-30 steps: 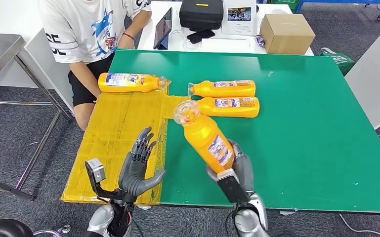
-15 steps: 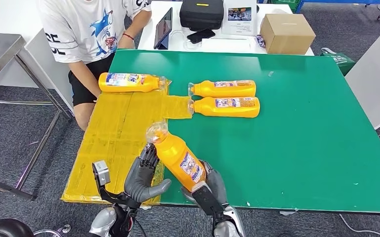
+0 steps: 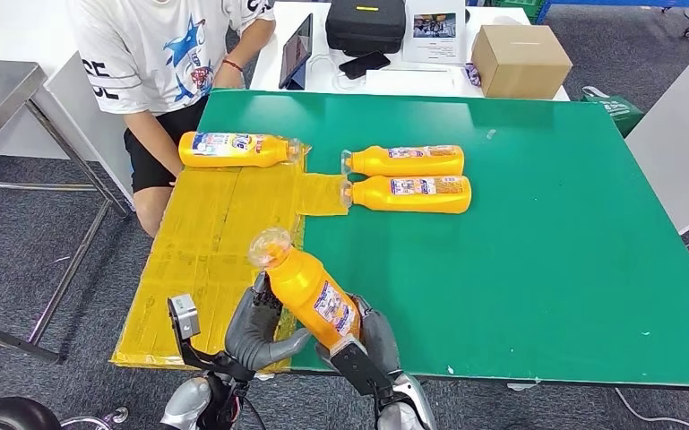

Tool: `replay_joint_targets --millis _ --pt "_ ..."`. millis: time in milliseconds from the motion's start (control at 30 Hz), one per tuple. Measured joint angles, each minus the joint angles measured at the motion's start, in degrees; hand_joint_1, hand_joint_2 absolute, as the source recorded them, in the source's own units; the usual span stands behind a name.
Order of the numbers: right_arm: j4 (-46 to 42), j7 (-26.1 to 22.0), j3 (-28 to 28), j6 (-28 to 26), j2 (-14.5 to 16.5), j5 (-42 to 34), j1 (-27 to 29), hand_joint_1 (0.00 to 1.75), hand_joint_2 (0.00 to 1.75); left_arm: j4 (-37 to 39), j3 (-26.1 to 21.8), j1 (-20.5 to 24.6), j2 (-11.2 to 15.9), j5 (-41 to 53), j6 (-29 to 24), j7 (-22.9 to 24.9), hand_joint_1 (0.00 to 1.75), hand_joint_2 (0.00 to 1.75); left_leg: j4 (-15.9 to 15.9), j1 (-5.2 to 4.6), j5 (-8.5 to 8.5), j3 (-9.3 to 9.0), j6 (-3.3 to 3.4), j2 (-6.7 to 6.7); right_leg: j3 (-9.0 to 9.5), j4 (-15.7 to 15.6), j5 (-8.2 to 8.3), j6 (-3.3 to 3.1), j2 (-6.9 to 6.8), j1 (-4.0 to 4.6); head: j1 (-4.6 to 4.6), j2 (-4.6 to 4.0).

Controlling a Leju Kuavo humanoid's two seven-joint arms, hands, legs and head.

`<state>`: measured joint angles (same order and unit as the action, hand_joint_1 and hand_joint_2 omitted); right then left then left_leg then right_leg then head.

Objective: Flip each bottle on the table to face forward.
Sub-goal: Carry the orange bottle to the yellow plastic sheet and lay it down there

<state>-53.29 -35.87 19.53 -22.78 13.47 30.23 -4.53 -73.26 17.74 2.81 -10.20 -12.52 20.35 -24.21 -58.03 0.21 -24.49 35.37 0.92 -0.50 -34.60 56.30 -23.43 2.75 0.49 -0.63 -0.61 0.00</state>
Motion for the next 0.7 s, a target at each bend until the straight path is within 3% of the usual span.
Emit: replay_joint_targets --millis 700 --pt "3.86 1.29 7.45 3.8 0.5 1.97 -1.76 1.75 1.75 5.6 -0.73 1.47 0.8 -1.46 -0.71 0.54 0.0 1.75 0.0 0.0 0.0 0.03 0.0 0.02 -0.06 0.0 0.0 -0.01 0.01 0.0 0.0 0.0"
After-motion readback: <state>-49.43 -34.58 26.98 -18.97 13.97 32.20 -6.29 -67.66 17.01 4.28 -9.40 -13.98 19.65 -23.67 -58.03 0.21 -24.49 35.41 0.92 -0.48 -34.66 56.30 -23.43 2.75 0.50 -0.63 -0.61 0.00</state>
